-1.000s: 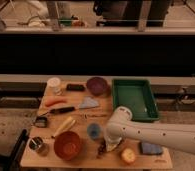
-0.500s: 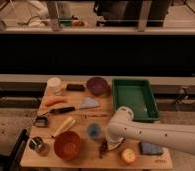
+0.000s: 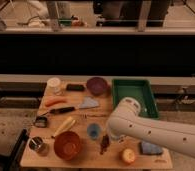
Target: Place grapes in tray
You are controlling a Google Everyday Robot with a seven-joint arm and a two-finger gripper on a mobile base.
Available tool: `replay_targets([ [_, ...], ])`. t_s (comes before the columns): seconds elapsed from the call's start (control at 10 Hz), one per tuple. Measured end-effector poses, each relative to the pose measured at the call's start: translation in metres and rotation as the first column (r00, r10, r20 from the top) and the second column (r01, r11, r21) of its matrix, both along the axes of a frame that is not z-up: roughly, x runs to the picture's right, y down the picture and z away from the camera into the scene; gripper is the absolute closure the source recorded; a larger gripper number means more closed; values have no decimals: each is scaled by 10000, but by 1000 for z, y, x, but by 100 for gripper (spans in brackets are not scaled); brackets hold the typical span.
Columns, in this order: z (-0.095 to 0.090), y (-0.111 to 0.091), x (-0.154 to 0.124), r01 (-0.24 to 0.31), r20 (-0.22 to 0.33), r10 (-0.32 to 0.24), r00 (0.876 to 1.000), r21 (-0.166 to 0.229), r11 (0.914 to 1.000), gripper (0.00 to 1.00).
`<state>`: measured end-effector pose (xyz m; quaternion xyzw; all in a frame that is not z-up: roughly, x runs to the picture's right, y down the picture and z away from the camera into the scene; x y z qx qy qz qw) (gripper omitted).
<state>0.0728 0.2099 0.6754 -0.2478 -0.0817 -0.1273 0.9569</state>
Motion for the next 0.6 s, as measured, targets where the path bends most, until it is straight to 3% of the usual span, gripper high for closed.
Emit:
replay_targets([
  [0.3,-34,-38,13,299,-270,-272,9993,1049,9940,99],
  [0.6,-20,-77,27,308,185,-337,9993,1402,9896,99],
])
